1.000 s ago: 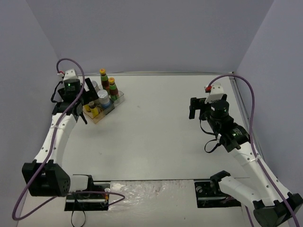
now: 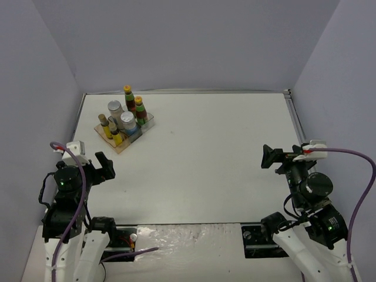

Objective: Organize the condiment bottles

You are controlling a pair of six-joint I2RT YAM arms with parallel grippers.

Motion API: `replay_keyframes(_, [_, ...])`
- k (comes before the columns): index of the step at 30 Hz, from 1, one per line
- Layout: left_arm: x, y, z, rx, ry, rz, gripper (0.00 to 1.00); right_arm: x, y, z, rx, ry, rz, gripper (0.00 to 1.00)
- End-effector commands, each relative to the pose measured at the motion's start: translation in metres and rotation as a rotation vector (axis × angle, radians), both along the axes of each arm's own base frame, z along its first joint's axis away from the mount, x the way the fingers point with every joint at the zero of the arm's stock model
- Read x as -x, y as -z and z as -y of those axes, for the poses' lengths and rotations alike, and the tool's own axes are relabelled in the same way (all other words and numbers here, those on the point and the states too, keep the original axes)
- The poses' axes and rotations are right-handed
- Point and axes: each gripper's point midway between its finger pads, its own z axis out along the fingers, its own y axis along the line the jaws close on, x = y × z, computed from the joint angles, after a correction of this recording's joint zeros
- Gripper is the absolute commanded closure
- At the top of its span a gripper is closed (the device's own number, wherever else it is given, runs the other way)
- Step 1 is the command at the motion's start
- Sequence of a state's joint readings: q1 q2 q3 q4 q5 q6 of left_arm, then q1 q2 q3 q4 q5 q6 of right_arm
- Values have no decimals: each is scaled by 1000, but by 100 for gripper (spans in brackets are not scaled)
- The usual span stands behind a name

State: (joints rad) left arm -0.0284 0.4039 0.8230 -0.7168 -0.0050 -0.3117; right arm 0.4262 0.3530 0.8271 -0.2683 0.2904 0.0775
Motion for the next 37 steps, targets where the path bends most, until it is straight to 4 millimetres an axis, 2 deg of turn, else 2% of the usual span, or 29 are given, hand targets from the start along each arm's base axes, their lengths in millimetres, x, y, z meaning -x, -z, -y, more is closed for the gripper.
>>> replay_keyframes(1, [-1,-15,-4,5,-27,109,3,1,11,3,-11,22,0,0])
replay_keyframes(15, [5,-16,-8,3,-47,162,3,3,15,7,-34,60,-6,0])
replay_keyframes(37, [8,-17,-13,-1,-77,173,3,3,16,-6,-32,2,-16,0])
